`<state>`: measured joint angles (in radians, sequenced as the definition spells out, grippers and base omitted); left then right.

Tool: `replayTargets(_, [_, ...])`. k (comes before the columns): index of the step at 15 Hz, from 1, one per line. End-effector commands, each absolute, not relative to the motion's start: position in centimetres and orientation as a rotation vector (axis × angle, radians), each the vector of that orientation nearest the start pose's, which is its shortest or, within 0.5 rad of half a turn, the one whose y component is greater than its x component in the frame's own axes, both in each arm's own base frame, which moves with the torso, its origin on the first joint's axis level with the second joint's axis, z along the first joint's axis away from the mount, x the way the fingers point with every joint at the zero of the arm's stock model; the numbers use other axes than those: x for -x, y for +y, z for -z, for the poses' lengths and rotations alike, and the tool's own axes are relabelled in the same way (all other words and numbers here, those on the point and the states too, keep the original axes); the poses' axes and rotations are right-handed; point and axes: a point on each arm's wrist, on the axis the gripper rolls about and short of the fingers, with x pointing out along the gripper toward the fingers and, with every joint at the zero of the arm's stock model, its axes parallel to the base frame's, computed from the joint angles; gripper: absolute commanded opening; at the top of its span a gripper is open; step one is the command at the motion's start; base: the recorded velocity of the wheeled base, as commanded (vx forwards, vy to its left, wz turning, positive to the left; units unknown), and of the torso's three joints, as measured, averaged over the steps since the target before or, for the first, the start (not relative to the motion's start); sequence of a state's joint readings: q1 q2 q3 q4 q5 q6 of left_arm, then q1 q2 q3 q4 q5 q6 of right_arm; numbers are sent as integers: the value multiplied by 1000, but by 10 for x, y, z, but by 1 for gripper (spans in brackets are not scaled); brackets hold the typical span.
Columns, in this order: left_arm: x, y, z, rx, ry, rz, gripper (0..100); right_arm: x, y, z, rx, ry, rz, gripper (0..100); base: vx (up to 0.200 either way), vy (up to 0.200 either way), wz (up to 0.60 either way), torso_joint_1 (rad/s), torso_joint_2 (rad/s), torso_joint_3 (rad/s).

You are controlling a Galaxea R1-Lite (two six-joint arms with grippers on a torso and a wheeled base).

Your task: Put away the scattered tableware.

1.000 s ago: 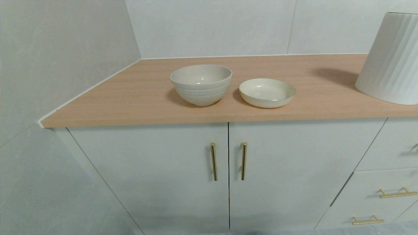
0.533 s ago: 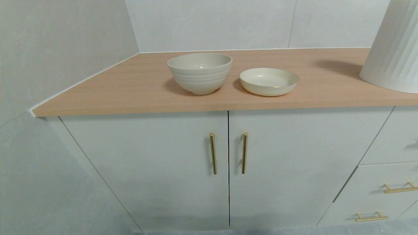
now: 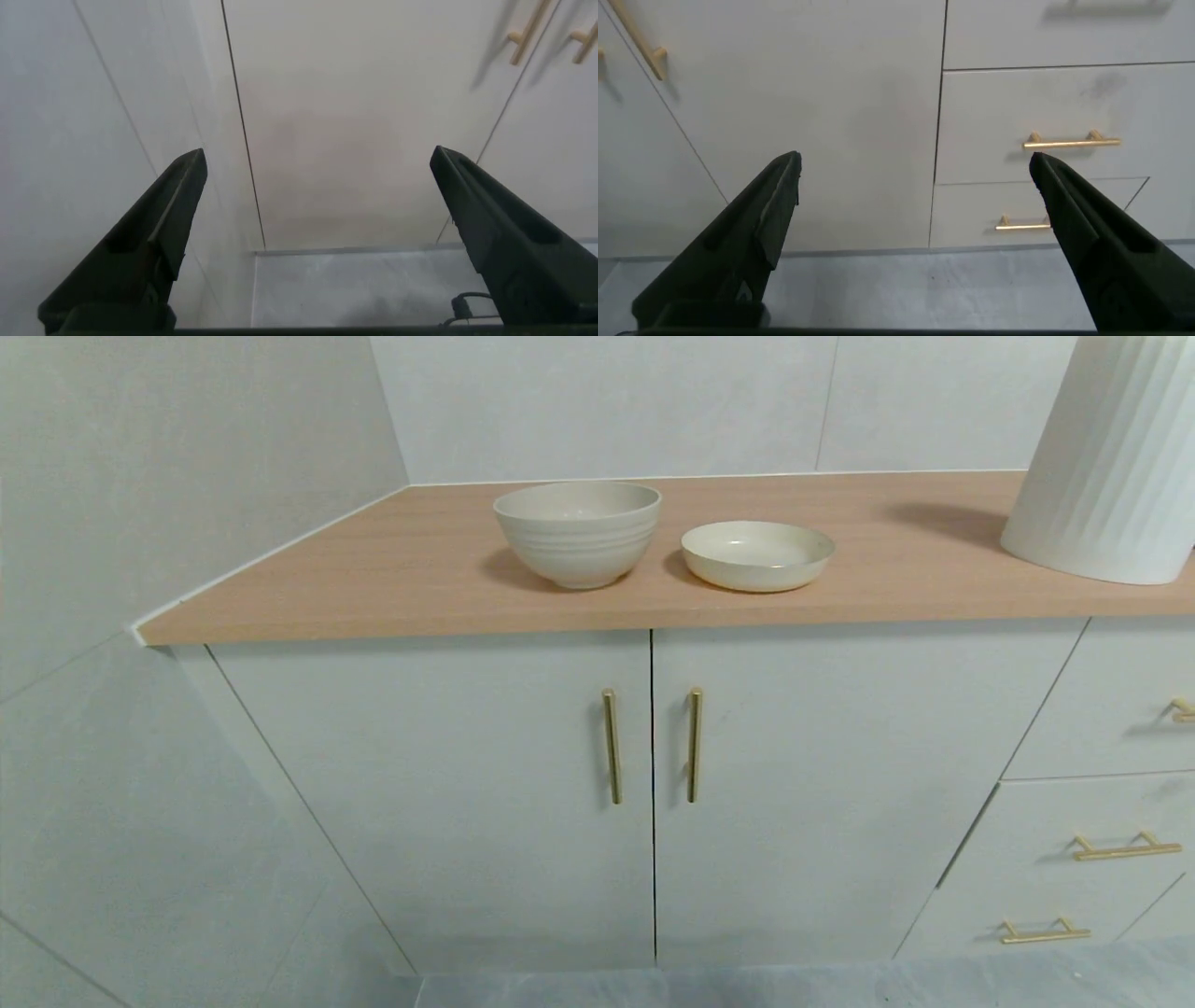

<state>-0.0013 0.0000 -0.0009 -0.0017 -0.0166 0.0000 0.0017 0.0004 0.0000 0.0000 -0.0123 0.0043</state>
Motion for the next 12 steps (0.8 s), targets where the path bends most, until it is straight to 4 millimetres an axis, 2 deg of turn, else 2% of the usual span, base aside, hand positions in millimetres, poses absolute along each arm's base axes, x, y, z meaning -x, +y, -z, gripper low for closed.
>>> replayTargets(1, [23, 0, -76, 0, -2, 18, 100, 23, 0, -76, -3, 2, 11, 100, 0, 0, 0, 0, 0, 0])
replayTargets(8, [23, 0, -76, 0, -2, 18, 100, 23, 0, -78, 11, -14, -8, 100, 0, 0, 0, 0, 0, 0])
replayTargets(9, [23, 0, -76, 0, -2, 18, 100, 24, 0, -82, 8, -34, -15, 100, 0, 0, 0, 0, 0, 0])
replayTargets(10, [23, 0, -76, 0, -2, 18, 100, 31, 2, -109, -30, -112, -95, 100, 0, 0, 0, 0, 0, 0])
replayTargets(12, [23, 0, -76, -2, -2, 18, 100, 21, 4, -112, -37, -15, -171, 100, 0, 0, 0, 0, 0, 0])
